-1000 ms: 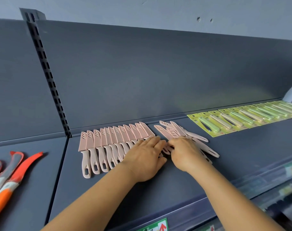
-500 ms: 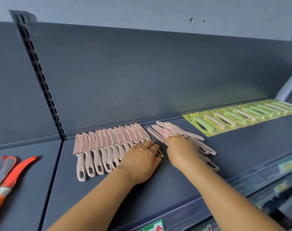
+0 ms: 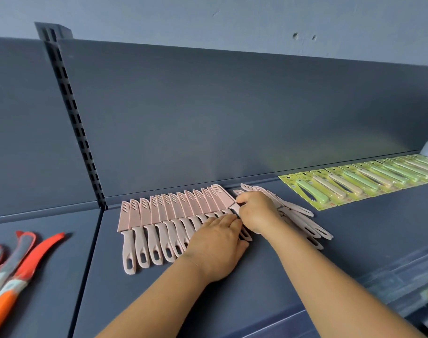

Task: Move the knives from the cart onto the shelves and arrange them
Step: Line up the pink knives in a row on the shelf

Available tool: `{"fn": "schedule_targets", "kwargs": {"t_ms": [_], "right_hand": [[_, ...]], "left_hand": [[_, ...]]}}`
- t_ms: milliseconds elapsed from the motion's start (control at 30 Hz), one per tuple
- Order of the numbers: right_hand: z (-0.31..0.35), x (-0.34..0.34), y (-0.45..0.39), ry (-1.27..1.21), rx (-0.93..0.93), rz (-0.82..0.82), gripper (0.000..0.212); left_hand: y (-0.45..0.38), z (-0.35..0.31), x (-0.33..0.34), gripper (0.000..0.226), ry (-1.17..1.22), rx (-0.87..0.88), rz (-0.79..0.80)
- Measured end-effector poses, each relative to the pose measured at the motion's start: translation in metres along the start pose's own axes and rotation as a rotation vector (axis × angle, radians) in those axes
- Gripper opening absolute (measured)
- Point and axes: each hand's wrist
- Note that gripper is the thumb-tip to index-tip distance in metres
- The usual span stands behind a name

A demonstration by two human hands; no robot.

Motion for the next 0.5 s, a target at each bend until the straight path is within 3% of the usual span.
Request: {"fn": "schedule_targets", "kwargs": {"t_ms": [133, 233, 367, 500], "right_hand": [[0.002, 0.001, 0.001, 0.119, -0.018, 0.007, 0.021], [-0.001, -0.005, 0.008, 0.165, -0.019, -0.036, 0.028], [-0.019, -0.018, 0.02, 0.215, -0.011, -0.101, 0.018], [-0.042, -0.018, 0.035, 0.354, -0.063, -0.028, 0.021]], "left_hand": [[0.0, 0.0, -0.001, 0.069, 0.004, -0.005, 0.003], [0.001, 0.001, -0.004, 0.052, 0.024, -0.013, 0.0], [0.0, -0.002, -0.007, 0.056, 0.034, -0.006, 0.002], [-0.004, -0.007, -0.005, 0.057, 0.013, 0.035, 0.063]]}}
Point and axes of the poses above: each hand's wrist, its own y-axis away from the middle knuckle, its own x-axis out of the palm, z = x × y, and after that the axes turned 2 degrees about z, right-handed
